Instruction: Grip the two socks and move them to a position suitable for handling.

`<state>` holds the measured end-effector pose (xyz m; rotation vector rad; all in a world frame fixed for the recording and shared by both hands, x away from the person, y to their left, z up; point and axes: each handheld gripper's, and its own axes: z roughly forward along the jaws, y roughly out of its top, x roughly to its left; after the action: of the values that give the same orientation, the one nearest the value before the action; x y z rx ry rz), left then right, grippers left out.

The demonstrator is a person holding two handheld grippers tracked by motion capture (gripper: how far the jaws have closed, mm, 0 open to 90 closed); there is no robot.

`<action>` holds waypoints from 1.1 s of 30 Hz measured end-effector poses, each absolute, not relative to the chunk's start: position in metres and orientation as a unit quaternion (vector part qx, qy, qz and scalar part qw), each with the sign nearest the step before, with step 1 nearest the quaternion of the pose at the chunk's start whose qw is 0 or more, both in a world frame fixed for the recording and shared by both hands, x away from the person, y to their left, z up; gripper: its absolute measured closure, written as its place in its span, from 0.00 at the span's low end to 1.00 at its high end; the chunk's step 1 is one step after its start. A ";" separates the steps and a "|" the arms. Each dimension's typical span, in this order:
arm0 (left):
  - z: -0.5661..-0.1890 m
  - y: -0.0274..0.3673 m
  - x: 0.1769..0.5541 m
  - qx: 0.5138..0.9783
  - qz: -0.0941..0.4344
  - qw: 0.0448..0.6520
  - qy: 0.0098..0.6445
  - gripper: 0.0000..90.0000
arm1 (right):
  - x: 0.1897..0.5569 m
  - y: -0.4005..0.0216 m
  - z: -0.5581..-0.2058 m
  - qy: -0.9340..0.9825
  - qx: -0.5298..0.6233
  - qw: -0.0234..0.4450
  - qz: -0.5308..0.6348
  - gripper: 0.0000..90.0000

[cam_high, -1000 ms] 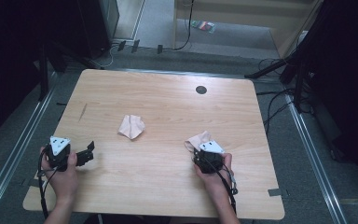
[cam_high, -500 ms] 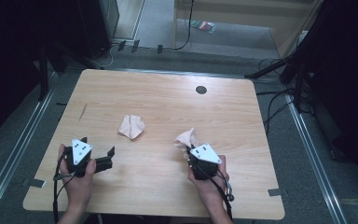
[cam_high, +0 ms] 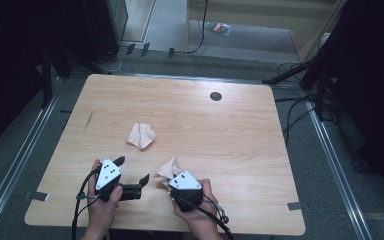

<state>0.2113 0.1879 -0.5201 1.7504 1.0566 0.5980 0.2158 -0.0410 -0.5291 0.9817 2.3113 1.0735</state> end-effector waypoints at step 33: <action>-0.543 0.178 0.225 0.758 0.144 0.467 0.432 0.07 | 0.253 -0.061 -0.539 0.781 0.436 0.185 0.406 0.93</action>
<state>0.2253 0.1779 -0.5431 1.8594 1.0606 0.3532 0.2529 -0.0609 -0.5385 1.2276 2.2017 1.1444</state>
